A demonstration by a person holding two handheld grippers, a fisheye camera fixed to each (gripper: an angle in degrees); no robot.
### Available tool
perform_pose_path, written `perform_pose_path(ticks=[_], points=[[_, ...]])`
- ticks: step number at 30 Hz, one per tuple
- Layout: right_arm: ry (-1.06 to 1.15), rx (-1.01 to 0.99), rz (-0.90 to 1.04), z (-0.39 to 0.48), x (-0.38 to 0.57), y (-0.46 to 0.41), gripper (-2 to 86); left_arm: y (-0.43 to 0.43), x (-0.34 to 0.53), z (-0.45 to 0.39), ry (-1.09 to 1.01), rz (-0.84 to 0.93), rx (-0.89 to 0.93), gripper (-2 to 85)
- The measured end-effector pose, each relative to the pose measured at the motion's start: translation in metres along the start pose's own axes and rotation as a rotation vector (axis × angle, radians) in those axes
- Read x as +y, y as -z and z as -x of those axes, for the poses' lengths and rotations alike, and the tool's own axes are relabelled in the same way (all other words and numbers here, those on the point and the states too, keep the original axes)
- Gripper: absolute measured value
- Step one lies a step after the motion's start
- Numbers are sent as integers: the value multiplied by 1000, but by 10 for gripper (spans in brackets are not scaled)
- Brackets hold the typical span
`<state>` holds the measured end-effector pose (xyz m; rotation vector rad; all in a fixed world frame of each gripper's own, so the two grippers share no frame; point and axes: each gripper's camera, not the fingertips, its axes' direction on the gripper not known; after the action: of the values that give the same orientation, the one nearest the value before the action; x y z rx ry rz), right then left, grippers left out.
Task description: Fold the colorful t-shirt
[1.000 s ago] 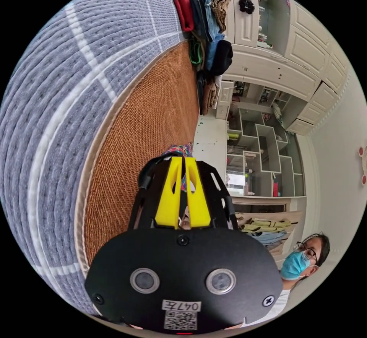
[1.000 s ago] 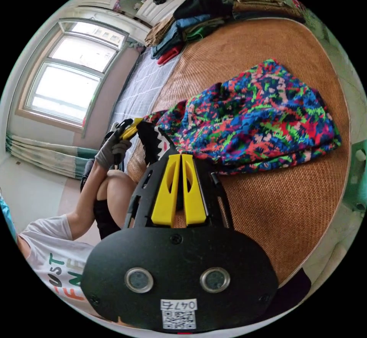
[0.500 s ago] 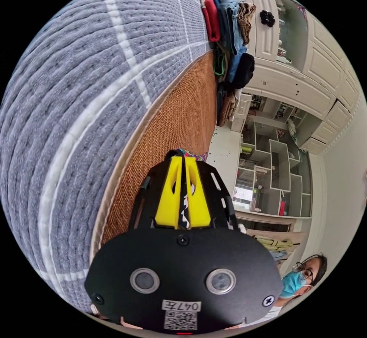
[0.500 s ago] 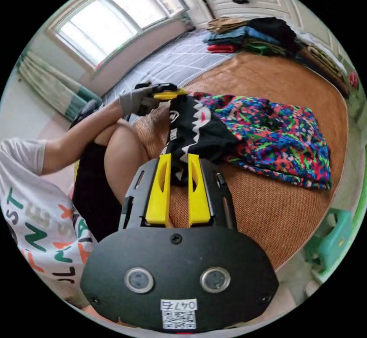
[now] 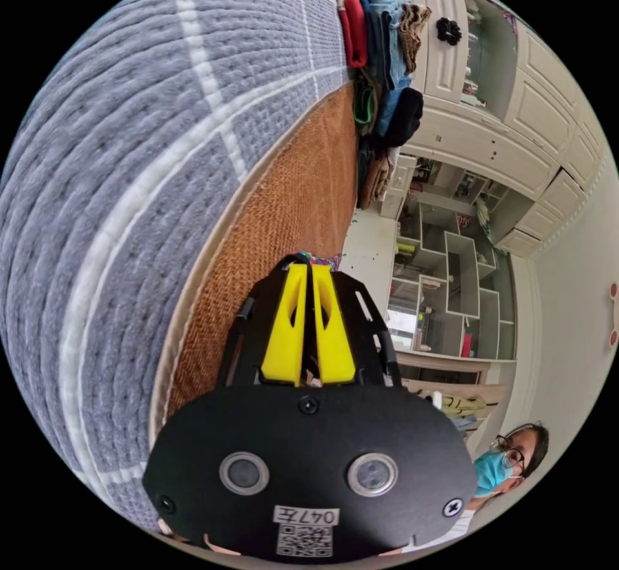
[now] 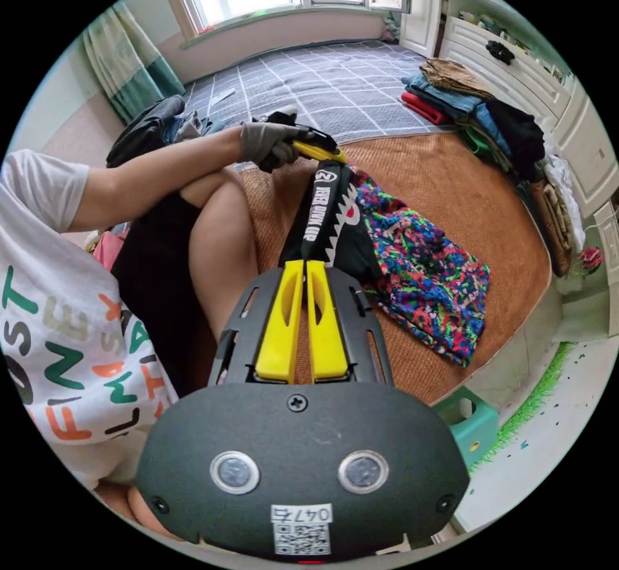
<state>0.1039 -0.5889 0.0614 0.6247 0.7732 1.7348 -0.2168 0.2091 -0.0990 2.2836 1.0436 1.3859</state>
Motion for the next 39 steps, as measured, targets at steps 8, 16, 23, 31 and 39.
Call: perform_pose_path(ticks=[8, 16, 23, 31, 39], points=[[43, -384, 207, 19, 41, -136, 24, 21, -14, -60, 16, -11, -81, -9], [-572, -275, -106, -96, 191, -150, 12, 26, -35, -139, 7, -13, -118, -9], [-917, -320, -191, -145, 305, -199, 27, 36, -52, -235, -55, -57, -147, 18], [-1226, -167, -384, -195, 452, -202, 46, 25, -42, -468, -432, 19, -657, 131], [-1292, -262, -355, -242, 489, -255, 37, -202, 77, -632, -874, 687, -921, 141]])
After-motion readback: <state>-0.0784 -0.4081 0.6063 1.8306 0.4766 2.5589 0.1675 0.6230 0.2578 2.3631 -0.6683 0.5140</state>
